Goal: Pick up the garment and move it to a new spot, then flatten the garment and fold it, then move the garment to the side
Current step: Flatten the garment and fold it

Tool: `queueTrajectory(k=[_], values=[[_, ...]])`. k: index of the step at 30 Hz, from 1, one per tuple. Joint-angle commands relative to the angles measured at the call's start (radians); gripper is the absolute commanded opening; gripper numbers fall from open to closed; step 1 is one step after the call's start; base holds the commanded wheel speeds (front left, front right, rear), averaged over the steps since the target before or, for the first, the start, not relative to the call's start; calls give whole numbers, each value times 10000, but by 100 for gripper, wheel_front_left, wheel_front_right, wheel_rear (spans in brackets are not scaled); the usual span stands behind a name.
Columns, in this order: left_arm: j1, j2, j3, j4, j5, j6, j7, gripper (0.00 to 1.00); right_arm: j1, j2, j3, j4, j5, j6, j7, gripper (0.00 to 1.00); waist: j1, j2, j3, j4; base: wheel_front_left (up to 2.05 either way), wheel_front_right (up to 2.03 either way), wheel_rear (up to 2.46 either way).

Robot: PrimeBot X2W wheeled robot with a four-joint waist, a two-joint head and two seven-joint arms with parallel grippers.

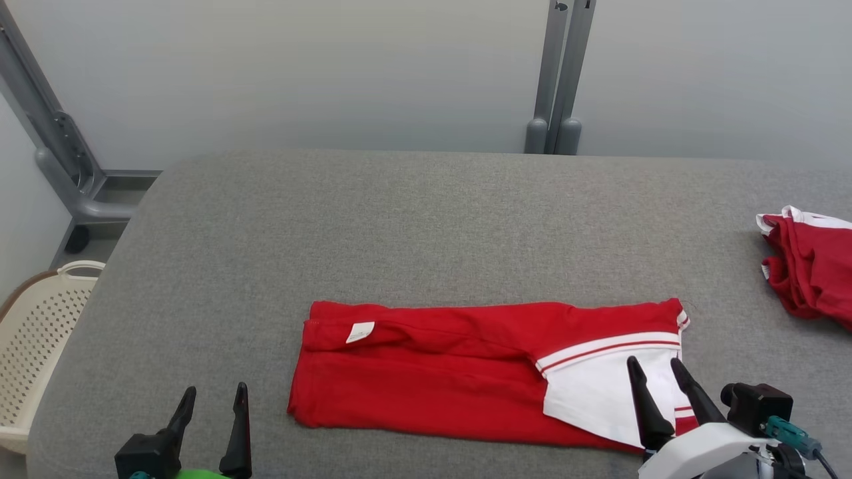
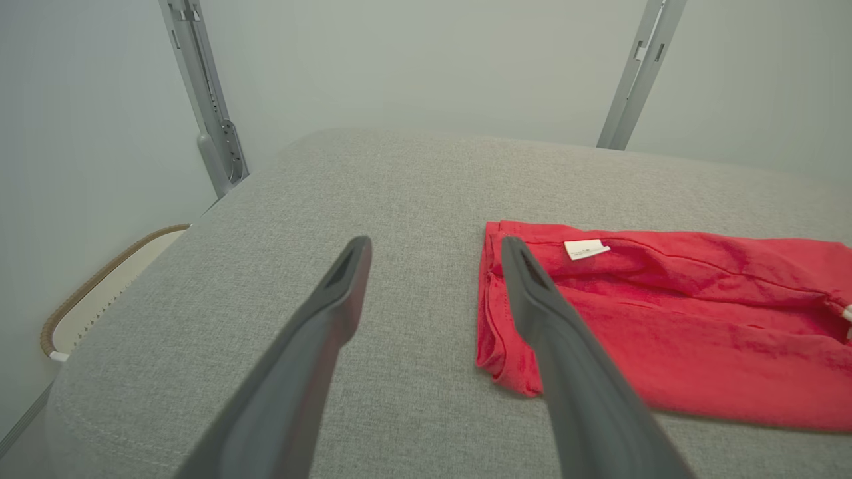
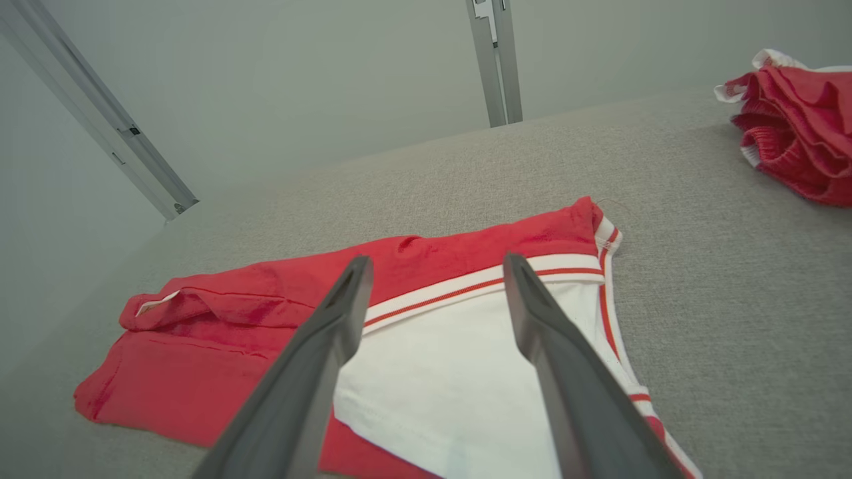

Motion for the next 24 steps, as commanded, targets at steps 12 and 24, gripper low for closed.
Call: queueTrajectory(k=[12,24], values=[[-22,-5,57,-11,-113,98,-18,100,-194,-13,56,110,-127,-1,85,100,0,0,63,-94,0,0,0],[-160,-86,-36,-52,-133,143,0,100,-928,-225,-706,37,-336,-5,3023,100,0,0,204,-66,0,0,0]])
